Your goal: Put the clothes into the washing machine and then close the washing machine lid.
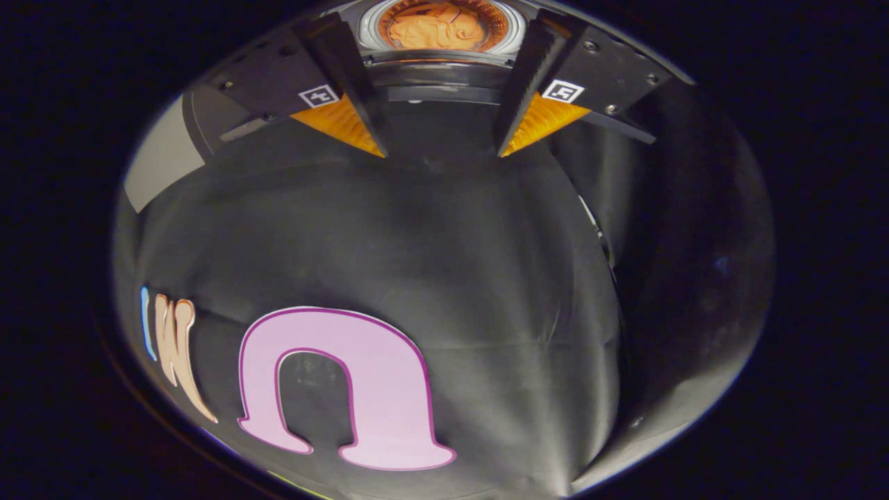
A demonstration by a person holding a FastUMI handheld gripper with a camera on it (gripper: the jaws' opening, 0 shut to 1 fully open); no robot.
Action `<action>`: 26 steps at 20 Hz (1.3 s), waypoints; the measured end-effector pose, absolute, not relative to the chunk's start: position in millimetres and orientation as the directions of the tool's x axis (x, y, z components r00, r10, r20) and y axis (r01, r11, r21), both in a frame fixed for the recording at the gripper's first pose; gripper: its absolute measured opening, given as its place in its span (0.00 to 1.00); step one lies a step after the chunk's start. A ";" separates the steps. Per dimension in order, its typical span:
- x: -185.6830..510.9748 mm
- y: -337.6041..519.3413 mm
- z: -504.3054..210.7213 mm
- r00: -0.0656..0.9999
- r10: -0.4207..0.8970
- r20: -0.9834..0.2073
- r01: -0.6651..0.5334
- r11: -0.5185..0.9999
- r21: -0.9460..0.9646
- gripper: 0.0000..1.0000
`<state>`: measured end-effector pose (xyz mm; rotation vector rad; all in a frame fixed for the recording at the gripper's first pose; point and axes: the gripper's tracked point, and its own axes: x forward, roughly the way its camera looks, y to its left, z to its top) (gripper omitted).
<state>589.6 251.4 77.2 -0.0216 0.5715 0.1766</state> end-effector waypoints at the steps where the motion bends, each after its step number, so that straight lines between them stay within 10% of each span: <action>1: 589.8 251.7 76.1 0.827 0.161 -0.538 -0.172 0.985 0.030 0.91; 26: 595.9 254.0 68.5 0.794 0.238 -0.559 -0.223 0.970 0.095 0.85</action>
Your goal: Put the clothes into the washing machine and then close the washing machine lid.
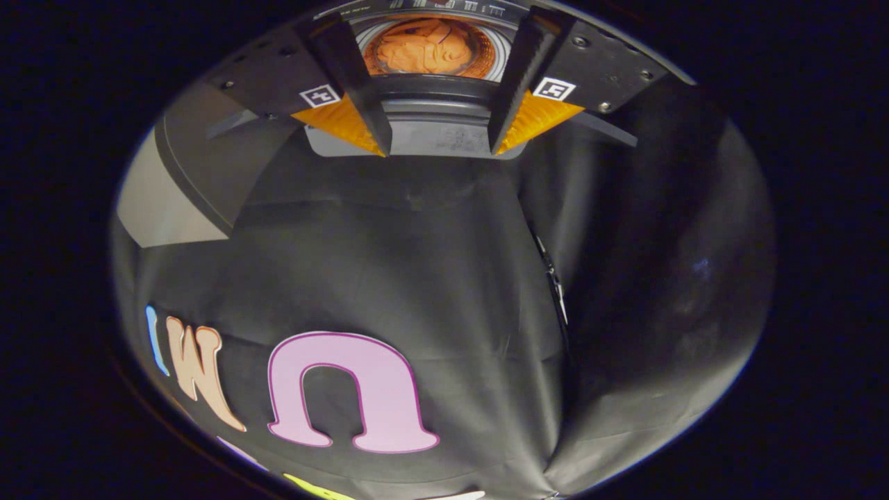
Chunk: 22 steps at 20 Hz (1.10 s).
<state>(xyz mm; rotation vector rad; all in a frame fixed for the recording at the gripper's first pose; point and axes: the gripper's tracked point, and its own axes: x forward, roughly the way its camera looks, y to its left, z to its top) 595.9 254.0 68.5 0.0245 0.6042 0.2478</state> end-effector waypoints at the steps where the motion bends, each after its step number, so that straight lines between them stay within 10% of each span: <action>1: 593.7 254.0 63.6 0.776 0.243 -0.582 -0.225 0.969 0.106 0.85; 22: 602.5 253.9 70.2 0.799 0.364 -0.479 -0.305 0.931 0.198 0.85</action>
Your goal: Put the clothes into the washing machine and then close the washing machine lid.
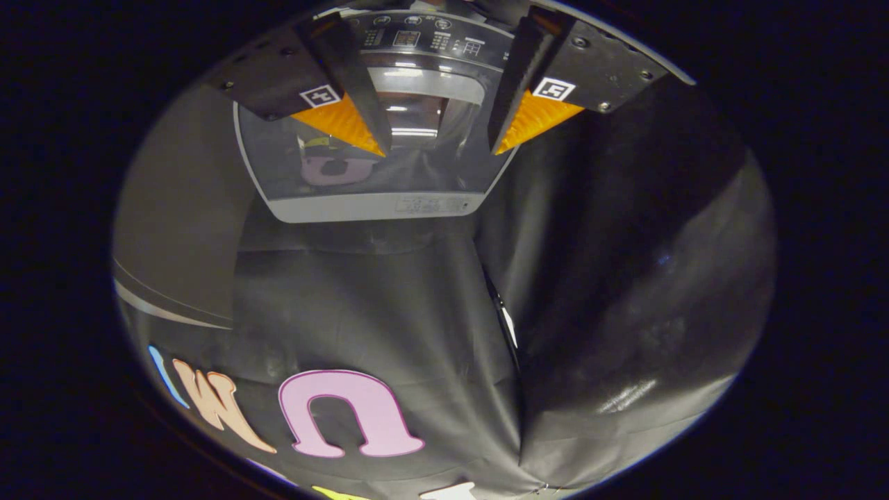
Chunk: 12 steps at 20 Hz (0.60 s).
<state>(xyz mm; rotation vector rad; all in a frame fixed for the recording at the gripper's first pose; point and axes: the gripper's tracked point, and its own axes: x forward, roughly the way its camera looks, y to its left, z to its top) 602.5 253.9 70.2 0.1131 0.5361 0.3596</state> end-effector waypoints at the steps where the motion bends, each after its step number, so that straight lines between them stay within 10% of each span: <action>1: 603.0 254.1 71.3 0.804 0.364 -0.470 -0.304 0.931 0.203 0.85; 12: 605.7 245.1 84.3 0.873 0.338 -0.352 -0.290 0.939 0.184 0.85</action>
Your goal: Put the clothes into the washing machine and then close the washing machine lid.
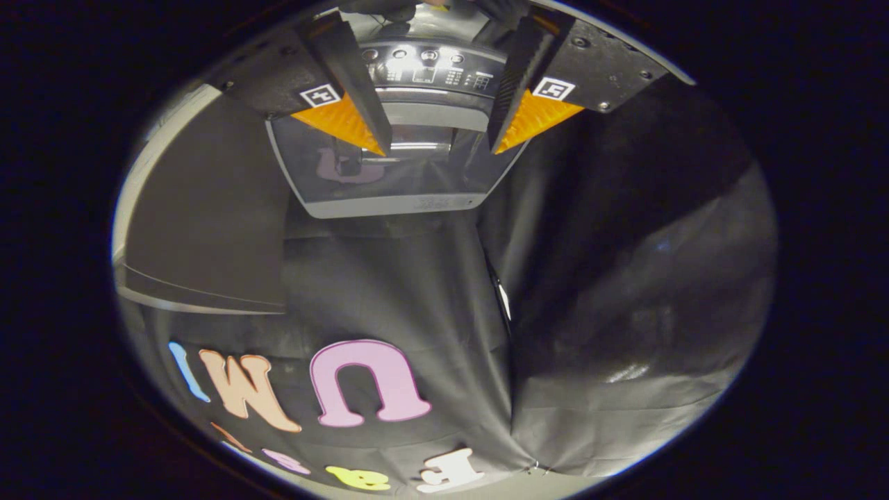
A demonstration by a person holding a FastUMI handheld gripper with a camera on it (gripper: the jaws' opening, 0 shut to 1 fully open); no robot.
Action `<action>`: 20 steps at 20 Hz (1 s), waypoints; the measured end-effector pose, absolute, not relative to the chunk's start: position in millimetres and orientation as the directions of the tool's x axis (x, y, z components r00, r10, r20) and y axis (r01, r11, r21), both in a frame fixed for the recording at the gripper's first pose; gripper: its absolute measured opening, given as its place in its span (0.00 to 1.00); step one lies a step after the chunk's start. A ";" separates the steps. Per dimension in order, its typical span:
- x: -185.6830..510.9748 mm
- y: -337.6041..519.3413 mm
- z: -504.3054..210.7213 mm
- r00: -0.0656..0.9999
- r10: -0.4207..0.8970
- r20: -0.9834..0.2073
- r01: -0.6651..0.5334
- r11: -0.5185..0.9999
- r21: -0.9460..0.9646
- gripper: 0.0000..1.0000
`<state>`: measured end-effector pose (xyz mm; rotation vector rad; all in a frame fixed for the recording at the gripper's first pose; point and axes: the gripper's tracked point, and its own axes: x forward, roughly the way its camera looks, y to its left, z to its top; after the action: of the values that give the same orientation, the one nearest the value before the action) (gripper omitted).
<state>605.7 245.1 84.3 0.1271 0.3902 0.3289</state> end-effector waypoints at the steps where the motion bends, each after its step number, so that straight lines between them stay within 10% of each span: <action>1: 605.4 243.1 85.9 0.878 0.333 -0.343 -0.285 0.941 0.183 0.85; 20: 585.0 203.9 108.7 0.977 0.177 -0.118 -0.159 0.976 0.148 0.85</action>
<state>585.0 203.9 108.7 0.1385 0.1316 0.1702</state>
